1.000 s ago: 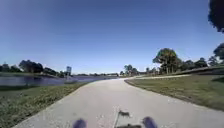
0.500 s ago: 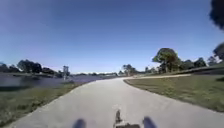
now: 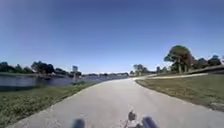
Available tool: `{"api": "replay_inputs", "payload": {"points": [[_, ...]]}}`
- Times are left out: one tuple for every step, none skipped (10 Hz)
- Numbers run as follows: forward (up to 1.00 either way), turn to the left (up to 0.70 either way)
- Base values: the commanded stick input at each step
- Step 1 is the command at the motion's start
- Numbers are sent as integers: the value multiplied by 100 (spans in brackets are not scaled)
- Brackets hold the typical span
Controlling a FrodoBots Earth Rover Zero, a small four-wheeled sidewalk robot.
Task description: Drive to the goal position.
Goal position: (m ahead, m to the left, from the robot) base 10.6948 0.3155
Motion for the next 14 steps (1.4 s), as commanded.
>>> {"api": "replay_inputs", "payload": {"points": [[85,0],[85,0],[85,0],[85,0],[85,0],[85,0],[85,0],[85,0],[85,0],[85,0],[85,19],[85,34],[85,34],[85,34]]}}
